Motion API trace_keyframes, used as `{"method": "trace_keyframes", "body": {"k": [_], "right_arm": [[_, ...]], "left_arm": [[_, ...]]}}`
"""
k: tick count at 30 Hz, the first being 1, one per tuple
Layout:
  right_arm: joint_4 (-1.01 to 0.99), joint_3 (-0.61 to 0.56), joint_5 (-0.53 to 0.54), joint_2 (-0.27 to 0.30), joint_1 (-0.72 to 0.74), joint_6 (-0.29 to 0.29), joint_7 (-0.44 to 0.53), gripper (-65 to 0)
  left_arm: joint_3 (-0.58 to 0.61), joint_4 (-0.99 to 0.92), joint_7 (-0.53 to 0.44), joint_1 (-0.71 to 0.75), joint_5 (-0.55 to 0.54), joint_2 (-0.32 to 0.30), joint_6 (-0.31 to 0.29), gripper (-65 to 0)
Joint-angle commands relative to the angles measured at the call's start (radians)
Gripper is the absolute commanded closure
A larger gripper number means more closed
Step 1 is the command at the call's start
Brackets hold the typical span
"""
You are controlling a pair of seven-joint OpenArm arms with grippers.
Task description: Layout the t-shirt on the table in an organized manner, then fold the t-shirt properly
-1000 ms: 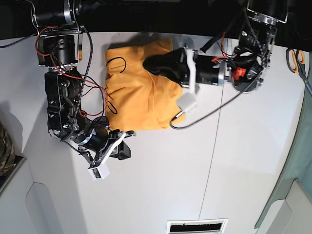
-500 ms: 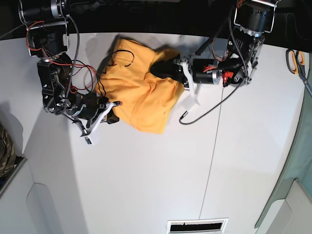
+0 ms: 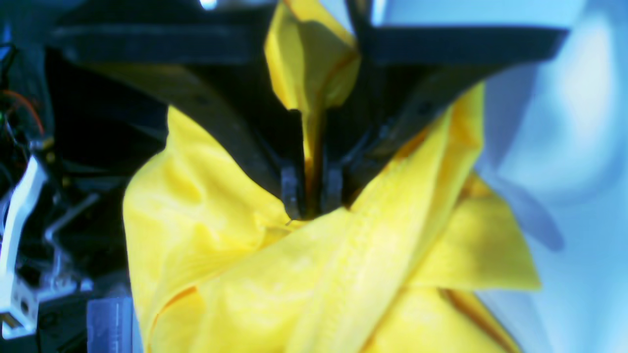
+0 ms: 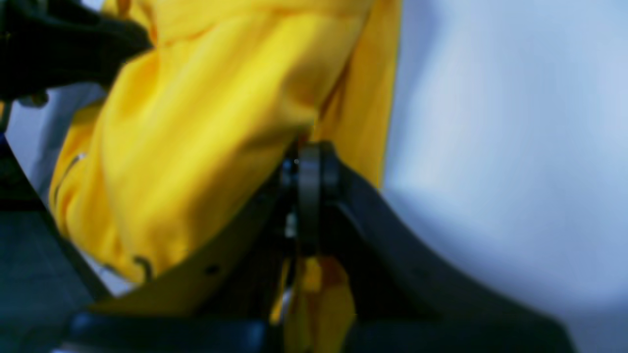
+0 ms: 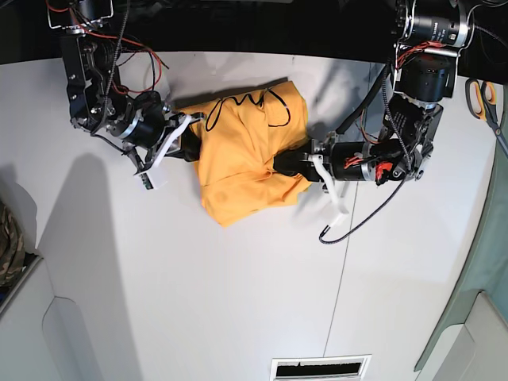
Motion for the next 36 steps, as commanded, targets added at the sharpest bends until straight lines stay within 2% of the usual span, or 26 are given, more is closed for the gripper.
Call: {"method": "trace_keyframes", "body": {"k": [1,6,14,22,26,29,36], "right_arm": [[0.029,0.000,0.021,-0.021,0.010,0.013,0.015,0.0],[0.034,0.000,0.020,-0.075,0.007,0.013,0.014,0.0],[0.037,0.000,0.020,-0.078,0.005,0.013,0.015,0.0],[0.049,0.085,-0.002,-0.072,0.005,0.013,0.003,0.0],[0.085,0.159,0.004,-0.048,0.005,0.013,-0.035,0.0],[0.121,0.191,0.033,-0.017,0.005,0.013,-0.084,0.0],[0.197,0.201,0.156,0.131,-0.045,0.013,-0.185,0.0]], "left_arm": [[0.000,0.011,-0.021,-0.026,0.023,-0.003,-0.002,-6.9],[0.000,0.011,-0.042,-0.068,0.051,-0.001,-0.002,-6.9],[0.000,0.013,-0.026,-0.117,0.046,-0.005,-0.002,-6.9],[0.000,0.133,0.115,-0.113,-0.126,-0.009,-0.002,-6.9],[-0.001,0.238,0.165,-0.076,-0.153,-0.027,-0.002,-6.9],[-0.001,0.312,0.168,-0.022,-0.185,-0.080,-0.002,-6.9],[-0.004,0.517,0.194,0.184,-0.212,-0.217,-0.002,-6.9]]}}
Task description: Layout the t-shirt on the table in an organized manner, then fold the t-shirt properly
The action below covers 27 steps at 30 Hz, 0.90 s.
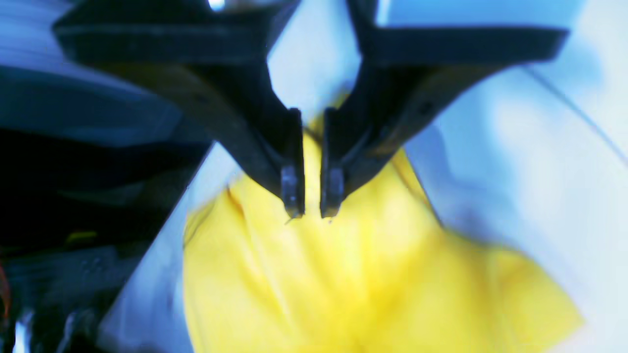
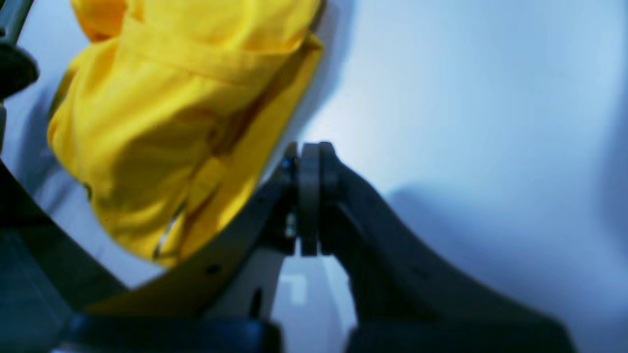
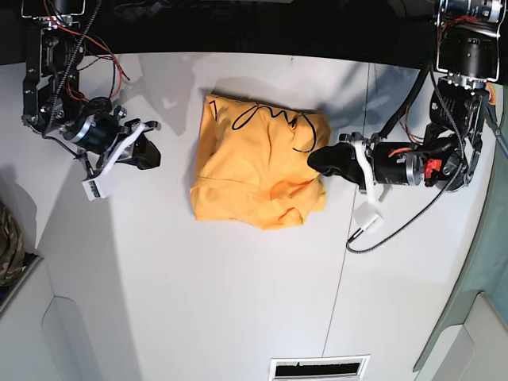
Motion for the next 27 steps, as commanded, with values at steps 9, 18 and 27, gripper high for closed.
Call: {"method": "trace_keyframes", "body": {"k": [9,18,27], "right_arm": [[0.199,0.005,0.085,0.171,-0.309,0.012,0.000,0.0],[0.127,-0.054,-0.091,0.174,-0.523,0.018,0.132,0.0],[-0.231,-0.346,-0.316,0.174,-0.451,0.013,0.359,0.0]], "left_arm": [[-0.150,0.330,-0.003,0.451,-0.043,-0.072,-0.009,-6.9],[-0.119,0.243,-0.393,0.712,0.417,-0.011,-0.009,-6.9],[0.146,-0.189,-0.856,0.680,0.837,0.011,-0.009,-6.9]]}}
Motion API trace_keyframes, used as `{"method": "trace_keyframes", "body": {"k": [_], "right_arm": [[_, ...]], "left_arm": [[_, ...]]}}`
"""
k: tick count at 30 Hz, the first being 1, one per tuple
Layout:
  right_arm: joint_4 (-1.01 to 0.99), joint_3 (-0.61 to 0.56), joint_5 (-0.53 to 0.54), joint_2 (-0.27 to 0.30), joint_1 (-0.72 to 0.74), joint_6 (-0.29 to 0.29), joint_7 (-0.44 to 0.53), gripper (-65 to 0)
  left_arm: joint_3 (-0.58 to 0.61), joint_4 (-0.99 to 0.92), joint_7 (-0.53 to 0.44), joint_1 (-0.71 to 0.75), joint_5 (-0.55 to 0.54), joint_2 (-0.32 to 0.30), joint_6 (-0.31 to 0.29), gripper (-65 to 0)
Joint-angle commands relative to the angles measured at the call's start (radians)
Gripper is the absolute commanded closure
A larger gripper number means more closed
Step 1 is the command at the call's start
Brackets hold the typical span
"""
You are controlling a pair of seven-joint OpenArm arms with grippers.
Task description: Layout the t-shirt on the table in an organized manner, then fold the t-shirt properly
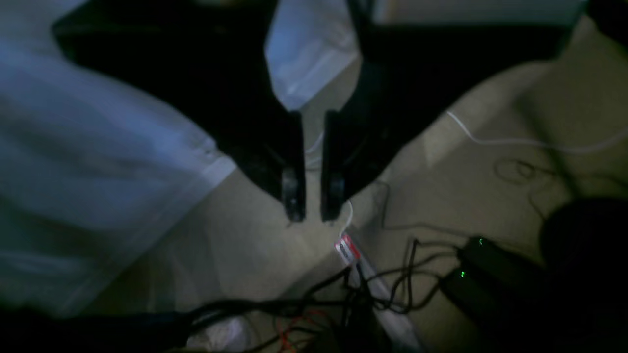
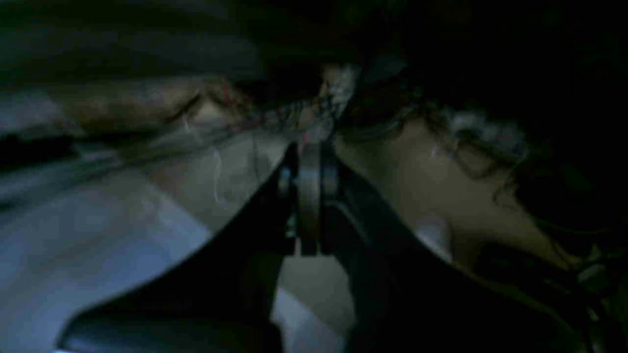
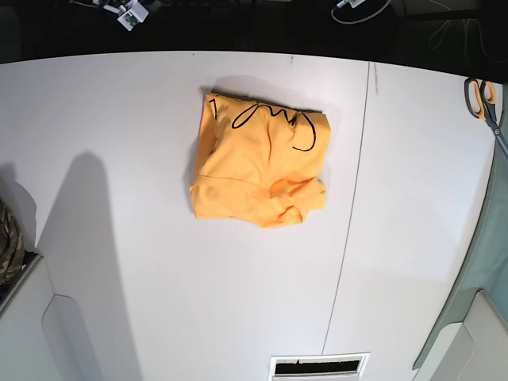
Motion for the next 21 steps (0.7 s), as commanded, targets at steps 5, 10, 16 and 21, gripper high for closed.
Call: {"method": "trace_keyframes", "body": {"k": [5,10,16,21], "right_arm": [[-0.240,-0.127,-0.045,0.008,0.112,0.000,0.203,0.0],[-0.391,-0.157,-0.160,-0.032,0.206,-0.002,0.232,0.0],[-0.431,-0.156,-0.264,-0.067,0.256,-0.007,0.232,0.0],[-0.431,-0.156,-0.267,-0.069,0.261,-0.008,0.246,0.0]], "left_arm": [[0.056,-0.299,-0.154,-0.127,0.123,0.046,-0.009,-7.0],[0.057,-0.562,-0.156,-0.293,0.093,0.076,0.107,-7.0],[0.057,-0.722,-0.156,-0.407,0.002,0.098,0.102,-6.9],[0.057,-0.734,-0.167,-0.444,0.001,0.105,0.102,-7.0]]}}
